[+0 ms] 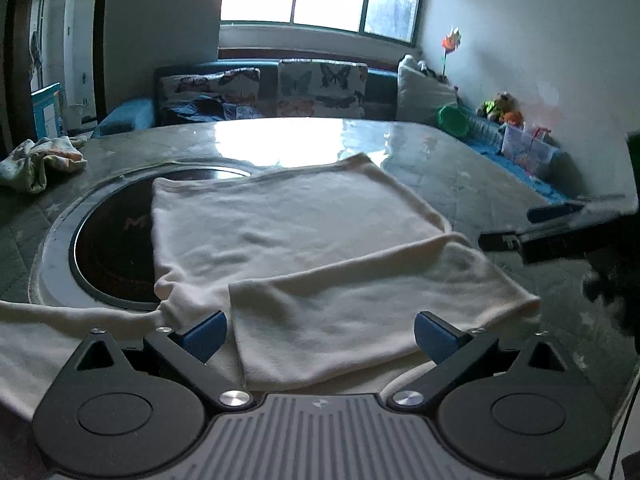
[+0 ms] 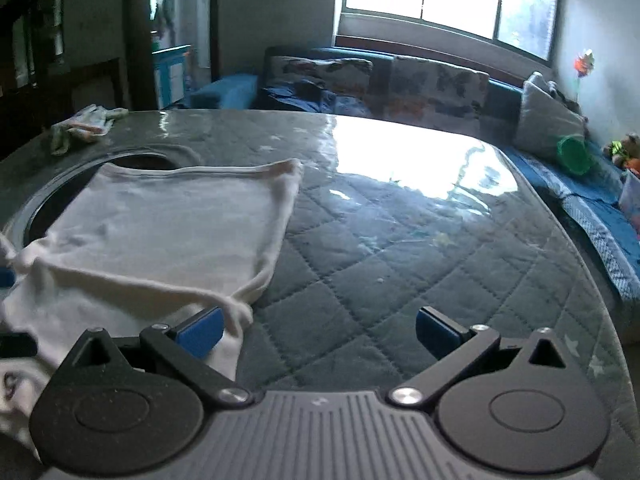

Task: Fold clothes
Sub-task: 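Open the right gripper and release the folded sleeve onto the body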

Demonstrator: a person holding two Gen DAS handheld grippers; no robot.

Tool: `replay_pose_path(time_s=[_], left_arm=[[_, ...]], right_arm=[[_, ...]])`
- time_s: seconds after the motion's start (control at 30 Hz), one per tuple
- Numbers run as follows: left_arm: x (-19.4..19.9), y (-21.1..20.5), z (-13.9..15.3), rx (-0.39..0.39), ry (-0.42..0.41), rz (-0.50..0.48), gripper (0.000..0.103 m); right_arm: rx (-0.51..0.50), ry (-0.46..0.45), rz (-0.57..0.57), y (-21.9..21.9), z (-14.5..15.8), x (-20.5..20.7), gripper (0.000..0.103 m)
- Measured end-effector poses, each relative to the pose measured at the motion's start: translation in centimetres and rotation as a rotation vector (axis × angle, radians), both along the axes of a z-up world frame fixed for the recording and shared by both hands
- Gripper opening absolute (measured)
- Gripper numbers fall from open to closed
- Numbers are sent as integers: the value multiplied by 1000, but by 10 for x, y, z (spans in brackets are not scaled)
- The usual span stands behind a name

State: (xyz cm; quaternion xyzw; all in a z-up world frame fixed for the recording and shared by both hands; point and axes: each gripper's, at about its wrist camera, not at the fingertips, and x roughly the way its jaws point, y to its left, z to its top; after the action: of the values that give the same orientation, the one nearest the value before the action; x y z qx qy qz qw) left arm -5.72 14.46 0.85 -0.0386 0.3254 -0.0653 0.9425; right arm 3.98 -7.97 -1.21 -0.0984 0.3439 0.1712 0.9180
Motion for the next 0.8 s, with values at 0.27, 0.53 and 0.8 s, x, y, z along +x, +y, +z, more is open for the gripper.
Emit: replay_pose_path(time_s=[0.27,0.53,0.8], left_arm=[[-6,-10,-11,18,25,-41,99],[-13,-7,-11,13,20,-43,99],[-28,12,-3,4,2,26,99]], right_arm=[[-68,4,40,0,-12,-21,103],[-72,2,103,16,-6,-27,103],[-69,-4,152,40,2,-25,103]])
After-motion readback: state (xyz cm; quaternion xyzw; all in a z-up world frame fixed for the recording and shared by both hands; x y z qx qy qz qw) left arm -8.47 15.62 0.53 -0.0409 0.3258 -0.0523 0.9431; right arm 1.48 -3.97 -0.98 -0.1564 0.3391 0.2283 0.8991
